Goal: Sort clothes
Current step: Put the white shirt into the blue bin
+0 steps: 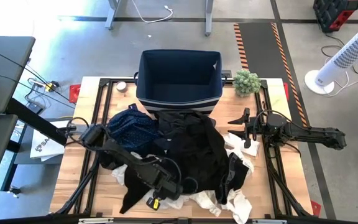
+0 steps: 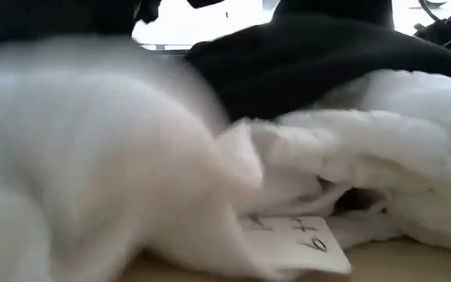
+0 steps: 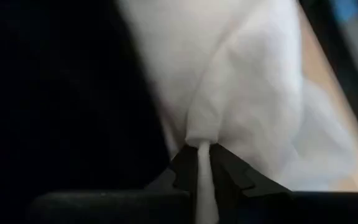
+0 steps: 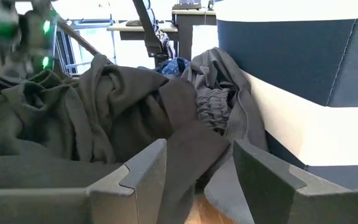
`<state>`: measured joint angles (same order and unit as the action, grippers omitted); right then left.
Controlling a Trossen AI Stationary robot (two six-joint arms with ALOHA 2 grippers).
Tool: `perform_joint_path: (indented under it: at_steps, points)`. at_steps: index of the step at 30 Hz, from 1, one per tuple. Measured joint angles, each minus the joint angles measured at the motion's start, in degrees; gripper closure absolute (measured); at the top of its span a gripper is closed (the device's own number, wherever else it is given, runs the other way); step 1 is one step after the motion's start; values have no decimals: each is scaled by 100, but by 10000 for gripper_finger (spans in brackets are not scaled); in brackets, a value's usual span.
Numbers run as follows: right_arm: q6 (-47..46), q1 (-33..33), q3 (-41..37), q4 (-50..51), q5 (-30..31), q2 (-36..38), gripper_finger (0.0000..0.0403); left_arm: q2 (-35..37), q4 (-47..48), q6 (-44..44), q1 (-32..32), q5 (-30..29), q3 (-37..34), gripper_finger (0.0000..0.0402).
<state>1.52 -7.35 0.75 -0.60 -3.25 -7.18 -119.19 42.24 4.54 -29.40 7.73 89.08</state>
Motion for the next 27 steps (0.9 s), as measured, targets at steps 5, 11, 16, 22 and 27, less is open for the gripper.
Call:
perform_joint_path:
  at_steps: [5, 11, 16, 22, 27]
  points:
    - [0, 2, 0, 2, 0, 0, 219, 913, 437, 1111, 438, 77, 347, 392]
    - [0, 1, 0, 1, 0, 0, 219, 2312, 330, 2074, 983, -790, 967, 392]
    - [0, 1, 0, 0, 0, 0, 219, 3314, 4, 2105, 1311, -2300, 1539, 394]
    - [1, 1, 0, 0, -1, 0, 219, 4122, -2125, 760, 1633, -3669, 1951, 394]
    - [0, 2, 0, 1, 0, 2, 219, 4242, -4689, -1321, 2120, -3831, 2069, 395]
